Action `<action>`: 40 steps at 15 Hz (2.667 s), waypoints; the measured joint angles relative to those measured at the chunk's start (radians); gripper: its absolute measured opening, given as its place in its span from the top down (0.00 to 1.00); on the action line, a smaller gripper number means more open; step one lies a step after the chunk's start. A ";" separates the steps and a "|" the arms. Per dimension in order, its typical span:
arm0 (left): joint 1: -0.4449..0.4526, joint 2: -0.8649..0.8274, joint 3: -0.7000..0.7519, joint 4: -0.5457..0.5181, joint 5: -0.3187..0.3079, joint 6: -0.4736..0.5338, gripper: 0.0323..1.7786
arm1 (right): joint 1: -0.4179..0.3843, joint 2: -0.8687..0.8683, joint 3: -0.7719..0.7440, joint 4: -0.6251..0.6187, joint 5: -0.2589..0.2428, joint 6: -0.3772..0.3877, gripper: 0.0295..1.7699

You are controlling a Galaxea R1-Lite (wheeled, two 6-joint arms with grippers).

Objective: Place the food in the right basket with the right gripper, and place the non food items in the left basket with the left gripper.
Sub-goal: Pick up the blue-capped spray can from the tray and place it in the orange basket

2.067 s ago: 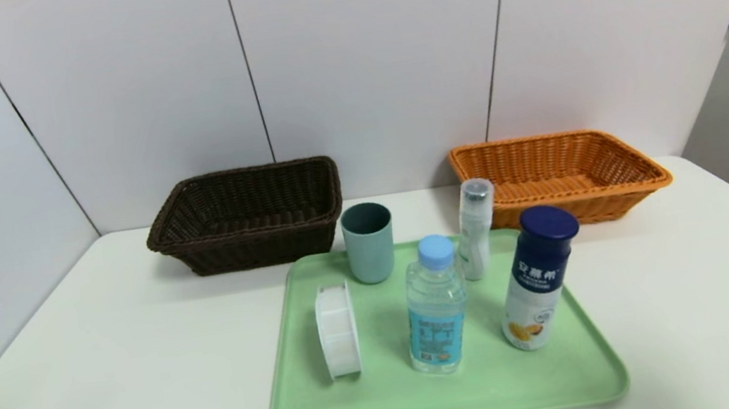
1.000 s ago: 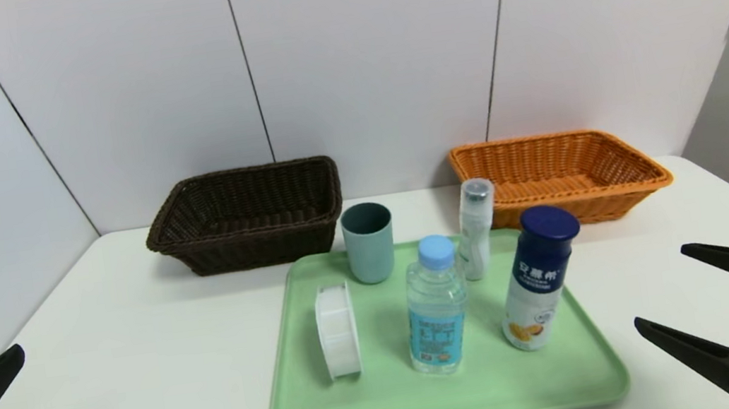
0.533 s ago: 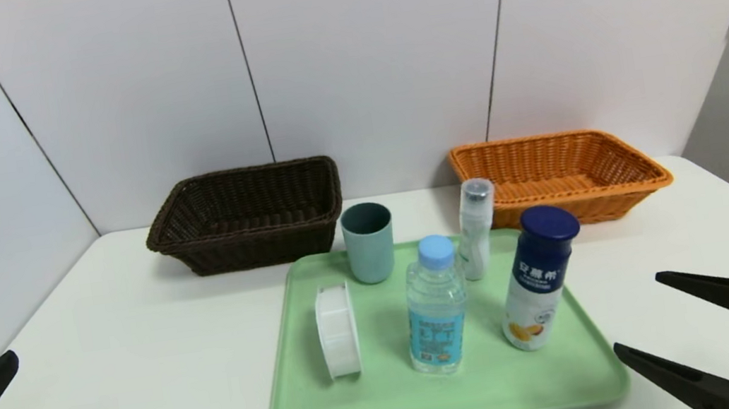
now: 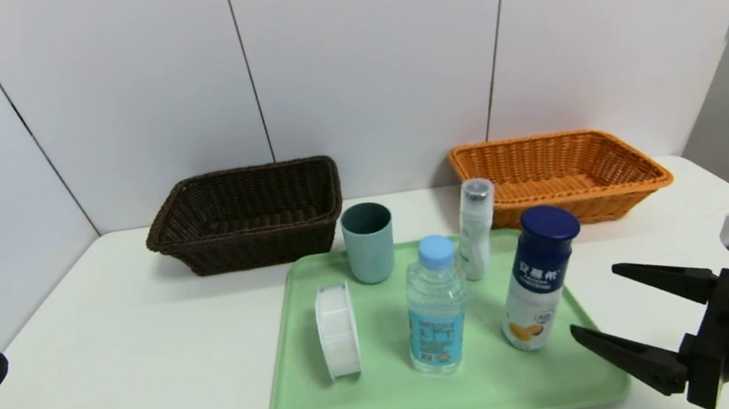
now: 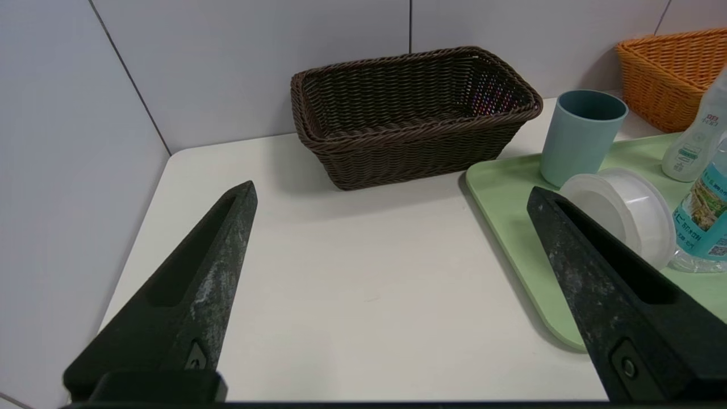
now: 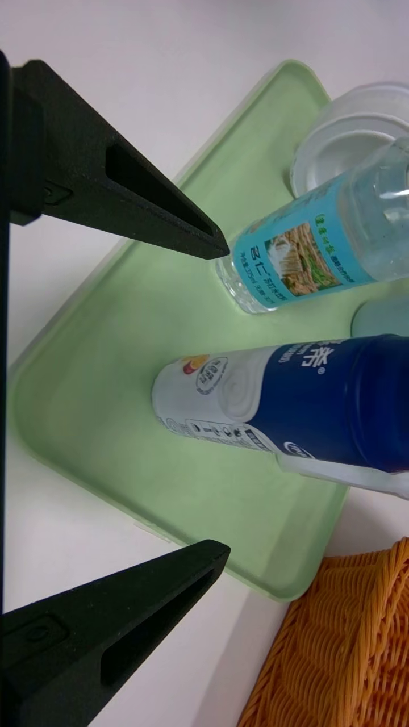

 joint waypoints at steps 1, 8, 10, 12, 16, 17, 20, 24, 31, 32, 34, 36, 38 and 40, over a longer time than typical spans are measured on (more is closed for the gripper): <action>0.000 -0.003 0.000 0.000 0.000 0.000 0.05 | 0.000 0.019 -0.011 0.000 0.000 -0.003 0.03; 0.000 -0.014 0.003 0.000 0.000 0.002 0.05 | 0.017 0.209 -0.090 -0.128 -0.004 -0.018 0.03; 0.000 -0.015 0.005 0.000 0.000 0.001 0.05 | 0.042 0.279 -0.102 -0.198 -0.029 -0.020 0.03; 0.000 -0.016 0.005 0.000 0.000 0.002 0.05 | 0.078 0.332 -0.106 -0.257 -0.052 -0.019 0.03; 0.000 -0.021 0.013 0.001 0.000 0.001 0.05 | 0.098 0.389 -0.111 -0.265 -0.081 -0.017 0.03; 0.000 -0.021 0.014 0.000 0.000 0.001 0.05 | 0.099 0.397 -0.111 -0.276 -0.082 -0.015 0.03; 0.000 -0.022 0.016 0.000 0.000 0.001 0.05 | 0.098 0.411 -0.113 -0.303 -0.113 -0.009 0.13; 0.000 -0.023 0.020 0.001 0.000 0.001 0.05 | 0.098 0.425 -0.111 -0.350 -0.139 -0.009 0.47; -0.001 -0.028 0.032 0.000 0.001 0.001 0.05 | 0.098 0.424 -0.100 -0.354 -0.140 -0.006 0.55; 0.000 -0.028 0.036 0.000 0.001 0.001 0.05 | 0.098 0.422 -0.101 -0.353 -0.140 -0.007 0.55; -0.001 -0.029 0.042 -0.001 0.003 0.001 0.05 | 0.098 0.409 -0.110 -0.346 -0.141 -0.009 0.55; -0.001 -0.029 0.047 -0.001 0.003 0.001 0.05 | 0.098 0.383 -0.137 -0.332 -0.142 -0.011 0.55; -0.001 -0.030 0.054 -0.002 0.003 0.001 0.05 | 0.096 0.342 -0.178 -0.280 -0.146 -0.010 0.55; -0.001 -0.030 0.059 -0.003 0.003 0.001 0.05 | 0.092 0.282 -0.243 -0.169 -0.151 -0.009 0.55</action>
